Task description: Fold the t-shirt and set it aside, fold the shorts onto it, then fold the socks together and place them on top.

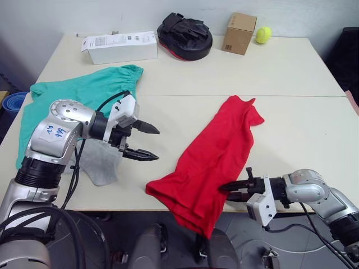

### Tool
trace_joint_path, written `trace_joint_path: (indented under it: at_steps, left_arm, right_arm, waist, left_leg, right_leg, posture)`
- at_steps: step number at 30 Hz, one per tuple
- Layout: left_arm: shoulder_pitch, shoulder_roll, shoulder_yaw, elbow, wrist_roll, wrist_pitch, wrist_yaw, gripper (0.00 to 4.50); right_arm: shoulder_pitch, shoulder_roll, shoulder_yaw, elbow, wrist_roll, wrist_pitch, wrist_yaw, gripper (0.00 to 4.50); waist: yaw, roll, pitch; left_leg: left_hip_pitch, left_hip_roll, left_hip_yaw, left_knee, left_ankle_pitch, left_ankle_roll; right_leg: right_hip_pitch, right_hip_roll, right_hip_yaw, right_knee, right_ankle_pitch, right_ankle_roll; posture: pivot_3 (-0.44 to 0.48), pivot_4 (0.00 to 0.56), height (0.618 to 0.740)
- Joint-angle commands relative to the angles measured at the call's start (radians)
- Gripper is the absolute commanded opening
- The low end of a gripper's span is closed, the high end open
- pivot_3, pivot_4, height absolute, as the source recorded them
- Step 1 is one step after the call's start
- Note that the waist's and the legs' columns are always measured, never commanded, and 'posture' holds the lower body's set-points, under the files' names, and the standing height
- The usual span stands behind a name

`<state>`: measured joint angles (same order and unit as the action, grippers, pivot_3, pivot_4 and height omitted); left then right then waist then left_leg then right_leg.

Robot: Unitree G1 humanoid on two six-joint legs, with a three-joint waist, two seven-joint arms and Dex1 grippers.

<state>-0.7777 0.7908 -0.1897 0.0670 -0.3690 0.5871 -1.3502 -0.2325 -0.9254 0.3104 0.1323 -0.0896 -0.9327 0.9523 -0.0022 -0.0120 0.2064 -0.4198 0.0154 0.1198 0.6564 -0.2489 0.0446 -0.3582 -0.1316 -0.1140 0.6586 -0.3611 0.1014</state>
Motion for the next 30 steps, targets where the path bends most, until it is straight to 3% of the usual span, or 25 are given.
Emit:
trace_joint_path:
  at_steps: [1,7,15,25,30]
  left_arm:
    - [-0.086,-0.064,0.001,0.105,0.011,0.032,0.035,4.50]
    - [-0.263,-0.239,-0.027,0.439,0.100,-0.024,0.106,4.50]
    - [-0.426,-0.435,-0.039,0.809,0.181,-0.102,0.093,4.50]
    - [-0.565,-0.688,0.044,1.145,0.238,-0.177,0.268,4.50]
    - [-0.598,-0.758,0.109,1.227,0.248,-0.170,0.380,4.50]
  right_arm:
    - [-0.009,-0.047,-0.007,0.030,0.003,-0.057,0.016,0.01]
    - [-0.027,-0.131,0.010,0.099,-0.001,-0.197,0.039,0.01]
    - [-0.069,-0.220,0.051,0.209,-0.052,-0.406,0.026,0.01]
    - [-0.068,-0.221,0.052,0.171,-0.062,-0.372,-0.027,0.01]
    - [-0.052,-0.228,0.039,0.112,-0.060,-0.320,-0.038,0.01]
  waist:
    - [0.006,0.000,0.000]
    - [0.021,-0.001,0.000]
    - [0.024,-0.002,0.001]
    - [0.022,-0.002,0.001]
    - [0.021,-0.003,0.002]
  left_leg:
    - [0.000,0.000,0.000,0.001,0.000,0.000]
    - [-0.001,-0.001,-0.001,0.005,-0.001,0.002]
    - [-0.002,-0.001,0.000,0.005,-0.001,0.003]
    - [-0.002,-0.001,-0.001,0.006,-0.001,0.003]
    - [-0.002,-0.001,-0.001,0.006,-0.001,0.003]
  right_leg:
    - [0.000,0.000,0.000,0.000,0.000,0.000]
    - [0.001,0.000,-0.001,0.001,0.000,0.001]
    - [0.001,0.000,-0.003,0.001,0.001,0.001]
    - [0.001,0.000,-0.004,0.001,0.001,0.001]
    - [0.001,-0.001,-0.004,0.001,0.001,0.001]
  posture:
    - [0.000,0.150,0.740]
    - [0.000,0.150,0.740]
    - [0.000,0.150,0.740]
    - [0.000,0.150,0.740]
    - [0.000,0.150,0.740]
